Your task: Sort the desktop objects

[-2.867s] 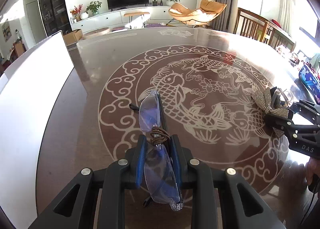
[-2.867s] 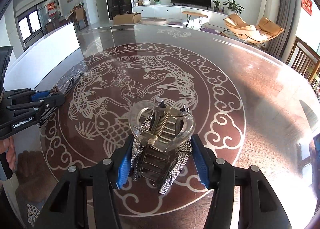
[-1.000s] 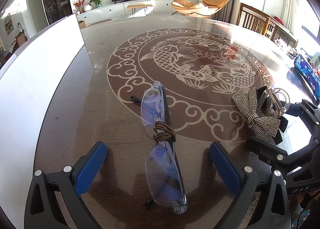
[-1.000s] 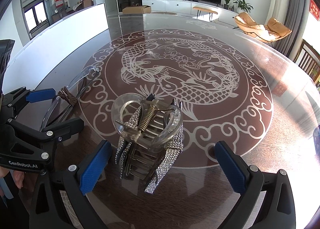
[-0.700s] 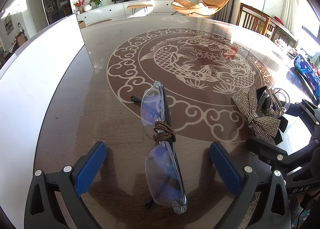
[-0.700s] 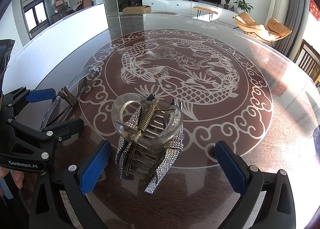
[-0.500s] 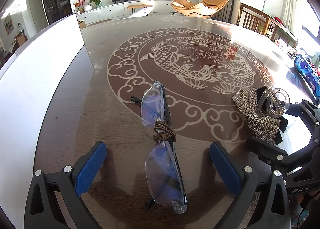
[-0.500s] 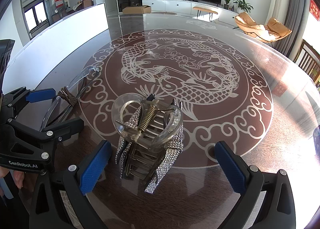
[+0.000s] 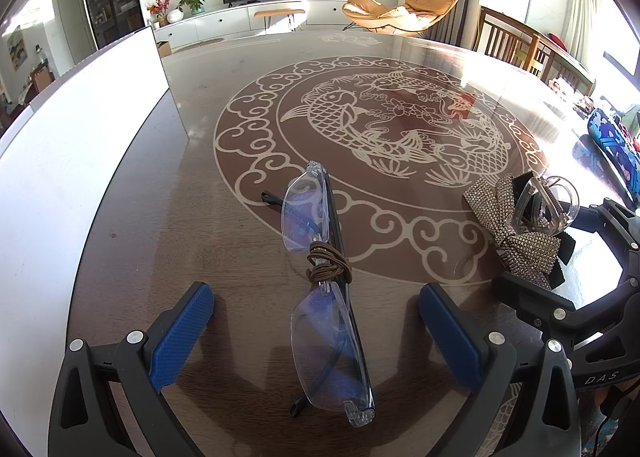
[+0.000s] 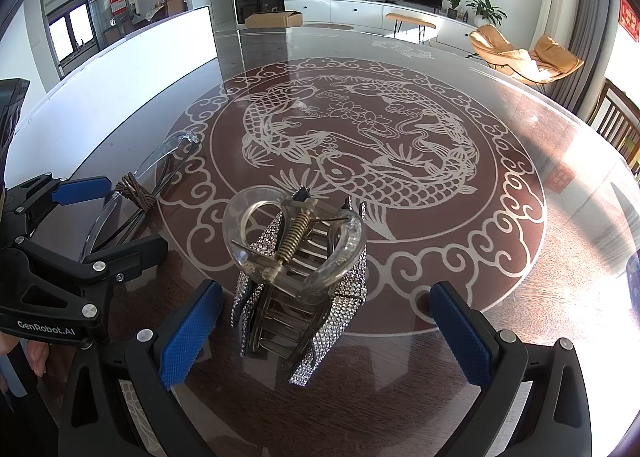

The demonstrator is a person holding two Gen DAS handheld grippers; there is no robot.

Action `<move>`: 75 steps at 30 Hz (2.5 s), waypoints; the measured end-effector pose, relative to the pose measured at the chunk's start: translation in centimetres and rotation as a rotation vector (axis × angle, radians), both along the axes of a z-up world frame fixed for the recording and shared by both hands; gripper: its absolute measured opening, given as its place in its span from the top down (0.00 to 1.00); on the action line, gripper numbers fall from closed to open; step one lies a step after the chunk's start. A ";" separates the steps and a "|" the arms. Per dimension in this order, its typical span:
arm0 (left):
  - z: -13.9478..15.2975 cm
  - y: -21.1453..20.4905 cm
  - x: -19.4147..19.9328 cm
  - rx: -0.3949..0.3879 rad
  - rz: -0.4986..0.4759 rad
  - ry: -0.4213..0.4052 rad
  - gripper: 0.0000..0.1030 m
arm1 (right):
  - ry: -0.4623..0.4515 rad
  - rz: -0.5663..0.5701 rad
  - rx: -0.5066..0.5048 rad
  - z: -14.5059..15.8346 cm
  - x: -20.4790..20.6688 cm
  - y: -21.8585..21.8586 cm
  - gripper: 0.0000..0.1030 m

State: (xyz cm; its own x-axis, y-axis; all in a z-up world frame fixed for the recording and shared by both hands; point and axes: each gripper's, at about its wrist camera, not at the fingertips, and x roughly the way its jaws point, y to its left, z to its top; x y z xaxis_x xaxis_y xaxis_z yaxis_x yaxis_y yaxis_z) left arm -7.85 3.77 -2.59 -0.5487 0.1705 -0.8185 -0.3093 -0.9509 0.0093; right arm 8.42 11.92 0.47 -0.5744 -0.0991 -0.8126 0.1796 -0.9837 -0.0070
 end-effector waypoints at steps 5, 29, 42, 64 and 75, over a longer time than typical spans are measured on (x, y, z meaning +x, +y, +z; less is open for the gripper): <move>0.0 0.0 0.0 0.002 -0.001 -0.001 0.00 | 0.000 0.000 0.000 0.0 0.0 0.0 0.00; 4.0 -3.3 3.3 0.265 -0.022 -0.019 0.81 | -0.043 0.004 -0.219 3.2 2.7 3.0 0.48; 16.0 -22.3 3.2 0.290 0.233 0.138 0.81 | 0.100 0.367 -0.274 16.0 -0.3 -14.0 0.48; 9.4 -35.9 2.5 0.036 0.573 -0.001 0.09 | -0.072 0.736 -0.202 11.9 0.4 -37.0 0.03; 13.6 -31.3 4.7 0.053 0.615 0.139 0.09 | -0.019 0.585 -0.262 13.4 -1.2 -30.8 0.02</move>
State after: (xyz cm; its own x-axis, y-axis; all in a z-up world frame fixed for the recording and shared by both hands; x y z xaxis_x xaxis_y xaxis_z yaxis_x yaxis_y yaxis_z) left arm -3.14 -27.54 11.03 -0.6600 -0.1711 -0.7316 0.2943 -0.9548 -0.0422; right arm 7.20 -18.92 13.91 -0.3508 -0.5883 -0.7286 0.6847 -0.6919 0.2291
